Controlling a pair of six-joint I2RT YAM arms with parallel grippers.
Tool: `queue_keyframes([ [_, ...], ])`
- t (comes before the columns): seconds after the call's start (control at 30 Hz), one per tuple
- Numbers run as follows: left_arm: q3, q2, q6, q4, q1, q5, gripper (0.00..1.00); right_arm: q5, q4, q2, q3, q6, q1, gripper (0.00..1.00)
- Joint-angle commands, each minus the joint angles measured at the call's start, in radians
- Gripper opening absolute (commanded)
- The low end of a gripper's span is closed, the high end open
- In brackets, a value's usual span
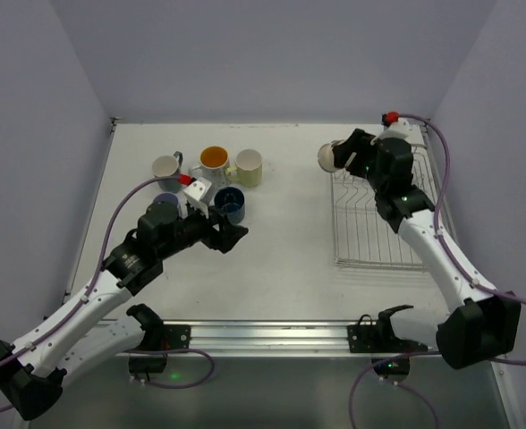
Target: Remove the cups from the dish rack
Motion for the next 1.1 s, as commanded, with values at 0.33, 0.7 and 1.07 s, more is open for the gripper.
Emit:
queue_keyframes([
  [0.33, -0.191, 0.196, -0.436, 0.734, 0.005, 0.252, 0.65, -0.382, 0.656, -0.396, -0.569, 0.518, 0.316, 0.40],
  [0.7, -0.259, 0.234, -0.519, 0.964, -0.011, 0.294, 0.44, -0.443, 0.796, -0.335, -0.668, 0.612, 0.350, 0.39],
  [1.07, -0.074, 0.288, -0.288, 0.553, -0.015, 0.119, 0.00, -0.334, 0.549, -0.359, -0.631, 0.527, 0.353, 0.99],
])
